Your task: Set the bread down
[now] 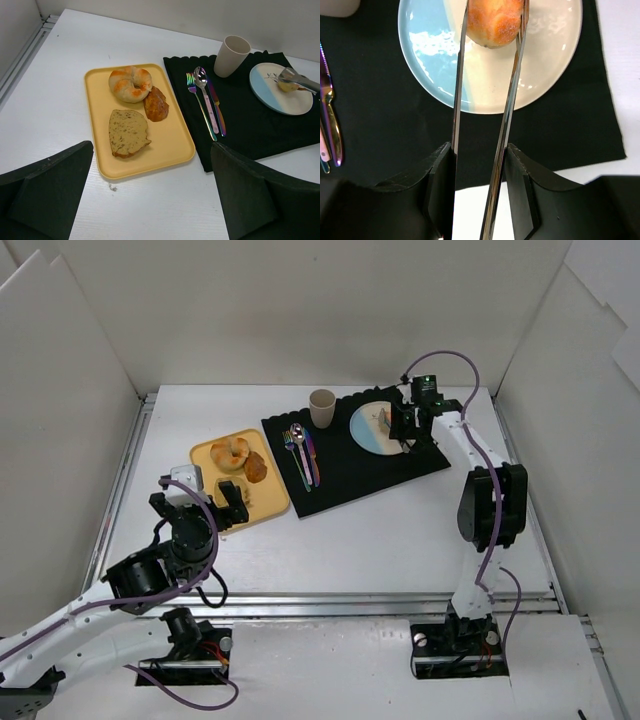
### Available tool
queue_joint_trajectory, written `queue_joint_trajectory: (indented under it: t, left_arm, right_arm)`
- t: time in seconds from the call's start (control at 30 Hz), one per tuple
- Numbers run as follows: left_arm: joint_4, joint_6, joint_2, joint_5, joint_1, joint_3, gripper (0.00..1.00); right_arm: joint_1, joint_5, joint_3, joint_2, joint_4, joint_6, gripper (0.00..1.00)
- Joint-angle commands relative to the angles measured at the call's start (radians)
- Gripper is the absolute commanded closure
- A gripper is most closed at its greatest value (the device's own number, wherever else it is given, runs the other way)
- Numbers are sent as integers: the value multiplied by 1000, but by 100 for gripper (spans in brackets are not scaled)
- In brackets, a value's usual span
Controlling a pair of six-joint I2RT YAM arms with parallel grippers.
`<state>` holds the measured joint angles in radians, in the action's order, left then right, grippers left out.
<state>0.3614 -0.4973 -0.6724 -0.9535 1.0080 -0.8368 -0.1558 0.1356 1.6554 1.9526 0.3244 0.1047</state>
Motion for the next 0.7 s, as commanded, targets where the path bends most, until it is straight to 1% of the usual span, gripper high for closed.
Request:
queue_joint_trajectory:
  t: [0.0,0.07,0.23,0.47,0.57,0.67]
  left_arm:
    - [-59,23,-6,21,6,-15,0]
    - [-65,25,-7,19,6,-15,1]
    - [-62,28,-15,10,6,-18,1]
    - [-62,26,-13,5,6,-15,1]
    - [-62,26,-13,5,6,-15,0]
    - [-64,26,-13,4,6,-13,0]
  right_arm:
    - [-5,35,73,18,-44,-5,62]
    - [-11,29,87,49,-44,-5,62]
    - [-27,-1,86,60,-44,1,62]
    - [-28,-14,58,39,-42,-20,49]
    - [-28,-14,52,26,-42,-28,46]
    - [-28,-16,44,11,-42,-31,46]
